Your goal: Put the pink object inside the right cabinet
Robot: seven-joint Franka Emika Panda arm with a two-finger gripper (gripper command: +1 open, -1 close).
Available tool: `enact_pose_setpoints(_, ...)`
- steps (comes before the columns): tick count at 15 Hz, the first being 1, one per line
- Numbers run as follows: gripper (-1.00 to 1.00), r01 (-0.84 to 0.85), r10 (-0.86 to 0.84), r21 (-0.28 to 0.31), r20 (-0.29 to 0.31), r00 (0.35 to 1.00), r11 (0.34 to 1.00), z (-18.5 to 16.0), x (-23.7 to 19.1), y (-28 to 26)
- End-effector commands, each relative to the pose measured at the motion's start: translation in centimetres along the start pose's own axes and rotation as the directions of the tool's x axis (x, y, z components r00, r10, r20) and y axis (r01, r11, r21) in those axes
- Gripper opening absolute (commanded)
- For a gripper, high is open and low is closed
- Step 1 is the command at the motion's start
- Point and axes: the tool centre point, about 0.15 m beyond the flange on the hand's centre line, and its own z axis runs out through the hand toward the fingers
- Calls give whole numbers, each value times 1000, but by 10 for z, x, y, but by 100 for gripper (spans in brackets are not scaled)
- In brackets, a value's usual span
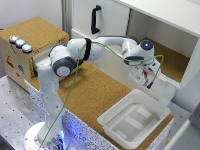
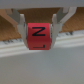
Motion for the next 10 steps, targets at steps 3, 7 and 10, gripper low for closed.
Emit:
enact_pose_setpoints(3,-100,-3,0,-33,-97,995,999,32,50,-46)
enact_pose_setpoints(7,-100,-5,1,-50,-88,996,999,54,69,-53)
enact_pose_setpoints(10,-100,-17,5,-113,-110,994,993,71,81,-61)
